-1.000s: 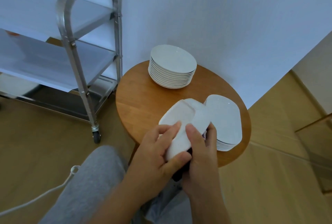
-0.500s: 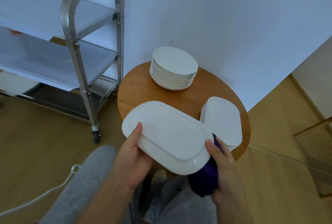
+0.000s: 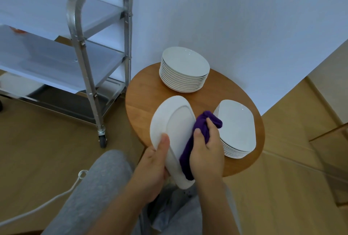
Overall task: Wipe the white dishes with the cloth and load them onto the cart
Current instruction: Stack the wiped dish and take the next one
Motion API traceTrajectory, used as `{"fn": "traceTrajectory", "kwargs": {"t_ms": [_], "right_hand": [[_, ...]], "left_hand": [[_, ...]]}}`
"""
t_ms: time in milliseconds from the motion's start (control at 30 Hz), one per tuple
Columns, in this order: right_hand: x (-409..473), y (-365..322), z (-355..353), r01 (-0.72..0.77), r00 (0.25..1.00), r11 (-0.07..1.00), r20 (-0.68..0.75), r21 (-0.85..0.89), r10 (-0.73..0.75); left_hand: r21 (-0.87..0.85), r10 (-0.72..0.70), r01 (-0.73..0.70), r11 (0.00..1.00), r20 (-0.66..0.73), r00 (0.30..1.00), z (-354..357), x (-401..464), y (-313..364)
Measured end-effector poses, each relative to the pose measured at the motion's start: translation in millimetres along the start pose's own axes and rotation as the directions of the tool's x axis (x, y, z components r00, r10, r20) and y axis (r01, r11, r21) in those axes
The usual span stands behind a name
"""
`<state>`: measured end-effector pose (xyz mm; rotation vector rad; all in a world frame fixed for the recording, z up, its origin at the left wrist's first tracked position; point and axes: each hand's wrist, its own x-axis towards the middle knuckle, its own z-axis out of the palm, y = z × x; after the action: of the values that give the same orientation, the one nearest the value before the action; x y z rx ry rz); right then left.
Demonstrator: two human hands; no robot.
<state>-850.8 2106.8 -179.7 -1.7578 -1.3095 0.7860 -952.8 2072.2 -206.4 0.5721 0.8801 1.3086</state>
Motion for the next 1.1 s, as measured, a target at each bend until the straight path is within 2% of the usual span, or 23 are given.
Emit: {"fn": "traceTrajectory", "kwargs": {"t_ms": [67, 133, 233, 300, 367, 433, 567, 633, 733, 800, 867, 933, 1033, 1100], "right_hand": [[1.6, -9.0, 6.8, 0.13, 0.991, 0.99, 0.022, -0.052, -0.129], [4.4, -15.7, 9.8, 0.254, 0.964, 0.962, 0.112, -0.1, -0.243], [5.8, -22.0, 7.8, 0.432, 0.875, 0.895, 0.287, -0.106, -0.389], [3.1, -24.3, 5.7, 0.47, 0.817, 0.88, 0.408, -0.064, -0.407], [0.4, -22.4, 3.0, 0.431, 0.785, 0.902, 0.497, -0.009, -0.37], [-2.3, -13.3, -1.7, 0.417, 0.77, 0.909, 0.527, 0.012, -0.361], [-3.5, 10.4, -10.3, 0.385, 0.8, 0.923, 0.509, -0.031, -0.316], [3.0, 19.5, -11.7, 0.301, 0.857, 0.952, 0.453, -0.055, -0.245], [25.1, 31.1, -6.9, 0.13, 0.956, 0.991, 0.27, -0.04, -0.114], [44.4, 36.6, 1.8, 0.017, 0.984, 0.999, 0.179, -0.049, -0.008], [61.9, 38.8, 12.2, -0.074, 0.984, 0.997, 0.157, -0.038, 0.079], [74.2, 38.9, 20.7, -0.106, 0.98, 0.993, 0.166, -0.043, 0.112], [86.0, 35.5, 25.3, -0.204, 0.947, 0.979, 0.257, 0.009, 0.195], [91.3, 27.9, 21.4, -0.306, 0.91, 0.95, 0.311, 0.059, 0.274]], "left_hand": [[0.053, 0.021, -0.021, 0.998, 0.006, 1.0, -1.9, -1.2, -1.2], [0.074, 0.029, -0.029, 0.997, 0.001, 1.0, -4.0, -0.4, -1.6], [0.075, 0.031, -0.029, 0.997, -0.028, 0.999, -7.7, 3.1, 0.8], [0.054, 0.033, -0.031, 0.998, -0.048, 0.998, -12.8, 4.7, 2.7], [0.016, 0.034, -0.033, 0.999, -0.063, 0.997, -19.6, 6.1, 7.0], [-0.021, 0.021, -0.023, 1.0, -0.083, 0.996, -27.2, 9.2, 15.2], [-0.088, 0.066, -0.083, 0.993, -0.184, 0.981, -47.0, 19.3, 34.0], [-0.091, 0.105, -0.129, 0.987, -0.236, 0.966, -56.8, 21.5, 40.6], [-0.092, 0.148, -0.176, 0.98, -0.255, 0.956, -64.5, 22.7, 44.3], [-0.063, 0.159, -0.182, 0.981, -0.267, 0.951, -63.0, 24.5, 43.5], [0.039, 0.182, -0.178, 0.983, -0.275, 0.944, -57.4, 26.1, 42.3], [0.256, 0.238, -0.171, 0.951, -0.258, 0.936, -50.2, 28.5, 40.5], [0.547, 0.329, -0.198, 0.814, -0.152, 0.932, -37.0, 36.0, 39.2], [0.722, 0.355, -0.237, 0.65, -0.013, 0.935, -28.3, 42.4, 39.6]]}}
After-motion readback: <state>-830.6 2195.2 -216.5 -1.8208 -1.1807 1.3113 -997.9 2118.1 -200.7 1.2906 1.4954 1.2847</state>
